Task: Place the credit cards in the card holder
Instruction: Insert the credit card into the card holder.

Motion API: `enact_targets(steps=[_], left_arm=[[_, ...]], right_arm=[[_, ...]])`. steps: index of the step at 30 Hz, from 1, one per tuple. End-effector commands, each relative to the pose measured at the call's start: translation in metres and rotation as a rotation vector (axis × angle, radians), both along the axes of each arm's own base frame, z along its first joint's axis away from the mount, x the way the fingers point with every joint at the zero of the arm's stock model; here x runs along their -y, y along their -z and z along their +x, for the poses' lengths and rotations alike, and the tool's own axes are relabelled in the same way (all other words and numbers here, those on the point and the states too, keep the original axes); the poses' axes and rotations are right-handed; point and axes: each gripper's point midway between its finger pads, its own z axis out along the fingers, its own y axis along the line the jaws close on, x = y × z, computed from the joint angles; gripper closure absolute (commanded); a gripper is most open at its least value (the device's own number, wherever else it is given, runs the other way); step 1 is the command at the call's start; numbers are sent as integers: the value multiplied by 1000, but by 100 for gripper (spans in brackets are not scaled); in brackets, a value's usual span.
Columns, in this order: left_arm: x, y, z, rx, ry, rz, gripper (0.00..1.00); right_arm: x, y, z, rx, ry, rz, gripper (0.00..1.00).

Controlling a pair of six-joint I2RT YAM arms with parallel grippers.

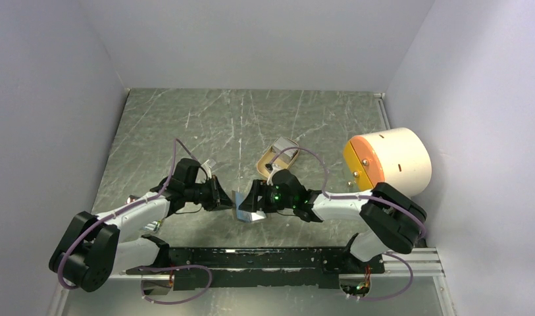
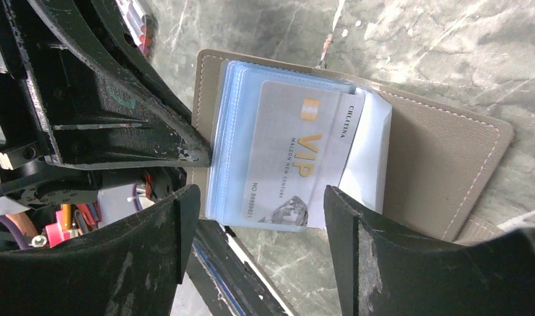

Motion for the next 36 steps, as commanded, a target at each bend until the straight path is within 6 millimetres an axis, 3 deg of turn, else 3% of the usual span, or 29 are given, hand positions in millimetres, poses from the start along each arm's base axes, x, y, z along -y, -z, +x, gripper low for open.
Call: enact_targets(steps=[1, 8, 14, 19, 22, 27, 36], left_arm=[[5, -10, 5, 34, 13, -22, 91], [6, -12, 5, 41, 12, -23, 91], [6, -11, 6, 38, 14, -24, 91], [4, -15, 10, 57, 11, 1, 91], [6, -15, 11, 62, 20, 1, 74], [10, -17, 10, 61, 32, -43, 66], [10, -12, 14, 68, 28, -28, 69]], right_arm=[[3, -6, 2, 35, 10, -16, 29], [5, 0, 2, 24, 9, -38, 39], [1, 2, 1, 6, 4, -29, 29], [2, 7, -2, -9, 7, -17, 32], [5, 11, -1, -8, 17, -29, 35], [7, 13, -1, -4, 19, -34, 45], [9, 19, -1, -10, 21, -38, 53]])
